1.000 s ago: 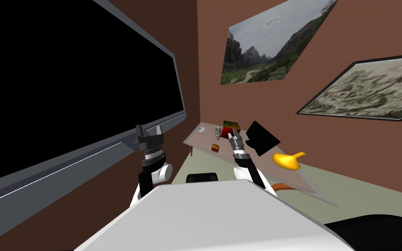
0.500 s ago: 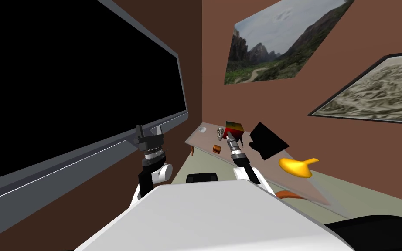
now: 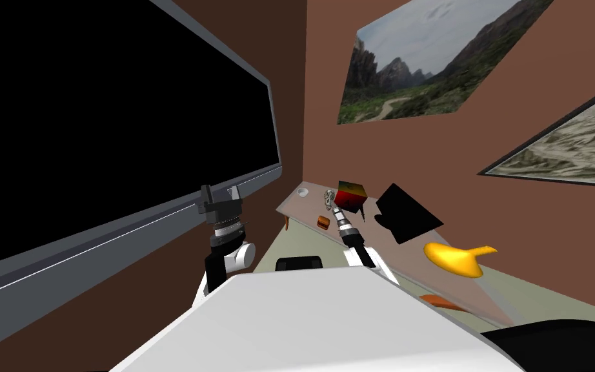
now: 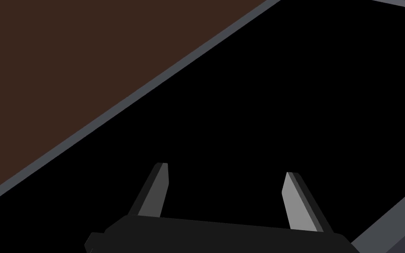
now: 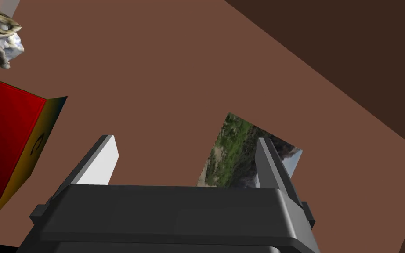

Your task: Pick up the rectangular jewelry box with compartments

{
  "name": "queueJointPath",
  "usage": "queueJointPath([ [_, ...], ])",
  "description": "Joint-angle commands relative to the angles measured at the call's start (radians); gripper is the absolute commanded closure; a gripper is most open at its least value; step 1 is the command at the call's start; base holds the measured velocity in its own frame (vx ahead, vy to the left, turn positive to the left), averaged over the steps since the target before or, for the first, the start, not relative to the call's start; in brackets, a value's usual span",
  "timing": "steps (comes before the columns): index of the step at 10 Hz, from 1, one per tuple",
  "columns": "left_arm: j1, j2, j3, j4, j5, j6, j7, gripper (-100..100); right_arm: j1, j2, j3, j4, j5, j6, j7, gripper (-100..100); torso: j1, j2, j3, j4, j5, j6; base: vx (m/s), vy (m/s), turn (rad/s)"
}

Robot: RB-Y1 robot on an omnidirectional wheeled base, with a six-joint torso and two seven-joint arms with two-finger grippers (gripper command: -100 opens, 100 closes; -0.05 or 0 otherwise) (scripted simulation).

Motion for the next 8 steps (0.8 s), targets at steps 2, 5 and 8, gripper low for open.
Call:
queueJointPath([
  [2,0.0,0.0,0.0,0.0,0.0,0.0,0.0,0,-0.005,-0.005,0.007,0.028,0.063,0.041,0.029,-100,0.0,0.0,0.0,0.0,0.0,0.0,0.004,-0.006,0.094],
  [5,0.0,0.0,0.0,0.0,0.0,0.0,0.0,0,-0.017,-0.01,0.019,0.09,0.151,0.11,0.081,-100,0.0,0.0,0.0,0.0,0.0,0.0,0.007,-0.01,0.111],
  [8,0.0,0.0,0.0,0.0,0.0,0.0,0.0,0,-0.023,-0.013,0.025,0.123,0.224,0.146,0.108,-100,0.0,0.0,0.0,0.0,0.0,0.0,0.005,-0.009,0.088],
])
